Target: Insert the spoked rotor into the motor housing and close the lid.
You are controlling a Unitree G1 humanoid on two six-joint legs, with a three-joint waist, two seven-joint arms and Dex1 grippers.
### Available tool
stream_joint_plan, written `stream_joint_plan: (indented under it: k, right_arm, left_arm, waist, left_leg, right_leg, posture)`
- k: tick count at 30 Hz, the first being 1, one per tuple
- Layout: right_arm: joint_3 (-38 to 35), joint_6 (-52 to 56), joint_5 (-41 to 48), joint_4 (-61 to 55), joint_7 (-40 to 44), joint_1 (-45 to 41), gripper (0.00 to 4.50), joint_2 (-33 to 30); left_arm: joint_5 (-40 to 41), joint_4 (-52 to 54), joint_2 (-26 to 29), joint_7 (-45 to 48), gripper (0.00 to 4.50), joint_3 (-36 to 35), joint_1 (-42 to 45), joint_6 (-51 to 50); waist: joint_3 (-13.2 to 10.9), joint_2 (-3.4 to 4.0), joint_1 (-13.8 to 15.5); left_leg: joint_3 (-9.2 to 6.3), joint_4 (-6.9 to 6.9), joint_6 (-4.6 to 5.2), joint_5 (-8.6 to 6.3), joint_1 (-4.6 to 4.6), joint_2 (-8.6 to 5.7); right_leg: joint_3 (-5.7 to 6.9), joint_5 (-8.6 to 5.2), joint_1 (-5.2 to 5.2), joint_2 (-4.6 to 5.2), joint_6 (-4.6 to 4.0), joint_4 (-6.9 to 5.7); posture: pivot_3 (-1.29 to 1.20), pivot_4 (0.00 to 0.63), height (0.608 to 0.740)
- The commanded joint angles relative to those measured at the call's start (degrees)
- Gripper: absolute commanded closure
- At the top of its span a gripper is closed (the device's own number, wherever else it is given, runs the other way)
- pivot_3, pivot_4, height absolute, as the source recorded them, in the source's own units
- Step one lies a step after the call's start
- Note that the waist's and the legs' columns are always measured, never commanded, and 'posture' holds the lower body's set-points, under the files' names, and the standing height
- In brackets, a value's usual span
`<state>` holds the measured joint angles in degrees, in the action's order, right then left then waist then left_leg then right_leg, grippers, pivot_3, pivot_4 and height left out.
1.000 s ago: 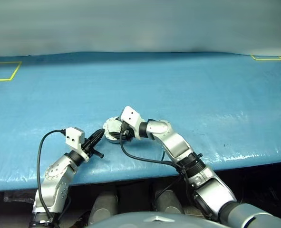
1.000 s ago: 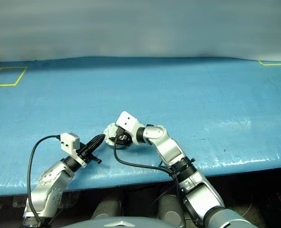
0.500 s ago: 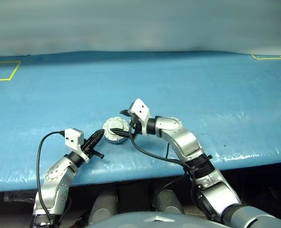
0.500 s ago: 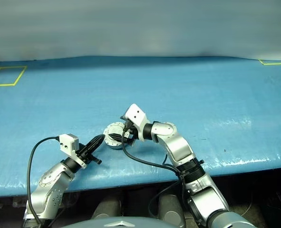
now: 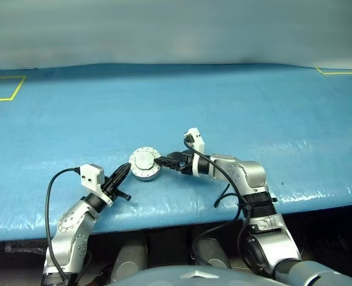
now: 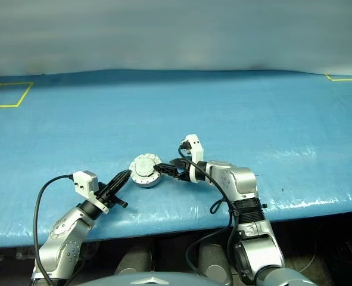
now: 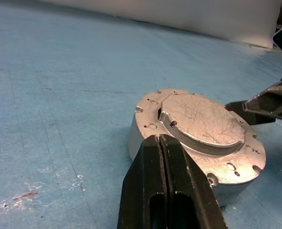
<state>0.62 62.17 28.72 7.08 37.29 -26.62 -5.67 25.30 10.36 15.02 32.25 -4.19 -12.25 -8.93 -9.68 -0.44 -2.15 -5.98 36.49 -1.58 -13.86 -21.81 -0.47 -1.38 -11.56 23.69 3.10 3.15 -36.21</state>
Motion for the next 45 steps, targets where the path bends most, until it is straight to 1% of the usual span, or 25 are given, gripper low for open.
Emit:
stream_joint_plan:
  k: [1, 8, 14, 17, 21, 22, 31, 34, 36, 37, 45]
  right_arm:
    - [-3.04, 5.73, 3.71, 1.15, -1.79, -0.42, 0.02, 1.26]
    - [-2.32, 12.4, 7.02, 0.44, -3.46, 1.08, 0.02, 3.47]
    - [-4.43, 12.47, 8.15, 2.54, -6.01, 1.24, 0.02, 6.4]
    - [-6.41, 12.31, 8.6, 3.89, -7.92, 0.96, 0.59, 7.92]
    - [-6.94, 12.53, 9.21, 4.13, -8.45, 0.95, 1.91, 8.23]
    - [-6.91, 12.51, 9.36, 4.22, -8.4, 0.96, 2.16, 8.1]
    - [-6.59, 11.9, 10.11, 5.35, -8.23, 0.03, 2.16, 7.1]
    - [-7.28, 11.85, 10.49, 5.94, -8.52, -0.05, 2.72, 7.39]
    - [-7.48, 11.96, 10.78, 5.94, -8.81, -0.05, 3.22, 7.52]
    - [-7.49, 11.96, 10.85, 5.89, -9.0, -0.06, 3.29, 7.57]
    - [-8.18, 11.39, 11.49, 5.64, -10.0, -0.4, 3.3, 8.4]
  left_arm:
    - [-0.35, 1.23, -0.26, -0.08, 4.5, 0.33, -1.03, 0.28]
    - [-0.54, 1.36, 0.11, -0.24, 4.5, 0.06, -1.49, 0.74]
    - [-1.3, 1.44, 0.25, -0.36, 4.5, 0.27, -1.55, 0.95]
    - [-1.62, 1.29, 0.29, -0.29, 4.5, 0.37, -1.7, 1.09]
    - [-1.91, 1.33, 0.35, -0.27, 4.5, 0.6, -2.05, 1.23]
    - [-1.95, 1.34, 0.36, -0.27, 4.5, 0.64, -2.08, 1.23]
    - [-2.4, 1.4, 0.49, -0.25, 4.5, 0.92, -2.33, 1.2]
    - [-2.45, 1.41, 0.4, -0.28, 4.5, 0.93, -2.46, 1.35]
    - [-2.45, 1.42, 0.27, -0.27, 4.5, 0.87, -2.59, 1.49]
    - [-2.47, 1.36, 0.23, -0.27, 4.5, 0.84, -2.64, 1.6]
    - [-2.17, 1.5, 0.01, -0.27, 4.5, 0.5, -2.95, 1.92]
  waist:
    - [0.01, 0.0, -0.03]
    - [0.03, 0.0, -0.13]
    - [0.06, 0.01, -0.2]
    - [0.07, 0.01, -0.31]
    - [0.07, 0.01, -0.42]
    - [0.08, 0.03, -0.46]
    - [0.09, 0.05, -0.49]
    - [0.08, 0.06, -0.54]
    - [0.1, 0.08, -0.54]
    - [0.1, 0.08, -0.53]
    - [0.1, 0.1, -0.84]
  left_leg:
    - [0.0, -0.01, 0.0, 0.0, 0.0, 0.0]
    - [0.0, -0.19, 0.0, 0.0, 0.04, 0.01]
    - [0.0, -0.3, 0.0, 0.0, 0.1, 0.04]
    - [0.01, -0.3, 0.0, 0.0, 0.11, 0.04]
    - [0.01, -0.31, 0.0, 0.0, 0.11, 0.04]
    - [0.01, -0.31, 0.0, 0.0, 0.11, 0.03]
    - [0.01, -0.32, 0.0, 0.01, 0.1, 0.04]
    - [0.01, -0.32, 0.0, 0.01, 0.1, 0.03]
    - [0.01, -0.32, 0.01, 0.01, 0.11, 0.04]
    - [0.0, -0.31, 0.01, 0.01, 0.11, 0.04]
    - [0.0, -0.31, 0.02, 0.02, 0.11, 0.04]
  right_leg:
    - [0.01, 0.0, -0.01, 0.0, 0.01, 0.04]
    - [0.01, 0.01, -0.04, 0.0, 0.03, 0.18]
    - [0.03, 0.0, -0.04, -0.02, 0.0, 0.18]
    - [0.03, 0.0, -0.05, -0.02, 0.01, 0.18]
    - [0.03, 0.0, -0.04, -0.02, 0.01, 0.19]
    - [0.03, 0.0, -0.04, -0.02, 0.0, 0.19]
    - [0.04, 0.0, -0.03, -0.02, 0.0, 0.19]
    - [0.03, 0.0, -0.04, -0.02, 0.01, 0.19]
    - [0.03, 0.0, -0.04, -0.02, 0.01, 0.18]
    - [0.04, 0.0, -0.05, -0.02, 0.01, 0.18]
    - [0.04, 0.0, -0.04, -0.02, 0.01, 0.18]
  posture:
    - [0.0, 0.15, 0.74]
    - [0.0, 0.15, 0.74]
    - [0.0, 0.15, 0.74]
    - [0.0, 0.15, 0.74]
    - [0.0, 0.15, 0.74]
    - [0.0, 0.15, 0.74]
    - [0.0, 0.15, 0.74]
    - [0.0, 0.15, 0.74]
    - [0.0, 0.15, 0.74]
    - [0.0, 0.15, 0.74]
    - [0.0, 0.15, 0.74]
